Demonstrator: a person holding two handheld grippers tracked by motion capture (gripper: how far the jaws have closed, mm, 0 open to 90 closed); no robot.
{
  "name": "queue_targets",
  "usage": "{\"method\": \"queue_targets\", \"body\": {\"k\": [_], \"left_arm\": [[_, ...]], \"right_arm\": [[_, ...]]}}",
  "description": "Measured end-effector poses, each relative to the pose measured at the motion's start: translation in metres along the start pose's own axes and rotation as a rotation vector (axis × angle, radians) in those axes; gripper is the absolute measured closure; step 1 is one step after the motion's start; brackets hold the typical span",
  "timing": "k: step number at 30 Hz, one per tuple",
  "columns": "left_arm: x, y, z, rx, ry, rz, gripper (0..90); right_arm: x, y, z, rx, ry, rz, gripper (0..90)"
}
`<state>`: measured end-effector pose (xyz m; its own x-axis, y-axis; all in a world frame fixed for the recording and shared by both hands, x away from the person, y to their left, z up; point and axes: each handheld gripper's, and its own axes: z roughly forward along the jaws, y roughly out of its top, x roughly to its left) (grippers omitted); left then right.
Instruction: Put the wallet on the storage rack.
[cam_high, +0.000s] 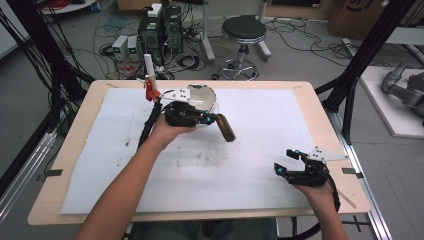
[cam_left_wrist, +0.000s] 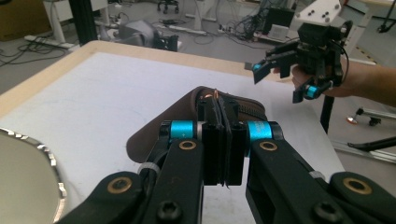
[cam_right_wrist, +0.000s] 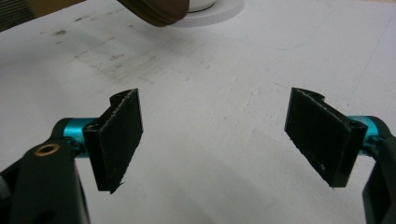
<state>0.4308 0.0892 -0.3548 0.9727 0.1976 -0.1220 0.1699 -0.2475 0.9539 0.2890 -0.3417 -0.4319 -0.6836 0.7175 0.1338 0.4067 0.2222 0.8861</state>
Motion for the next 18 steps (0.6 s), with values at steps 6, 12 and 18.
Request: {"method": "queue_targets", "body": {"k": [6,12,18], "left_arm": [[0.011,0.005,-0.017,-0.003,0.032,-0.001,88.4],[0.021,0.017,-0.034,-0.031,0.067,-0.002,88.3],[0.036,0.023,-0.050,-0.057,0.115,-0.014,88.3]], "right_arm": [[-0.001,-0.001,0.000,0.000,-0.001,-0.002,19.6],[0.000,0.001,0.001,0.004,0.003,0.000,19.6],[0.000,0.000,0.002,0.007,0.004,0.001,19.6]]}}
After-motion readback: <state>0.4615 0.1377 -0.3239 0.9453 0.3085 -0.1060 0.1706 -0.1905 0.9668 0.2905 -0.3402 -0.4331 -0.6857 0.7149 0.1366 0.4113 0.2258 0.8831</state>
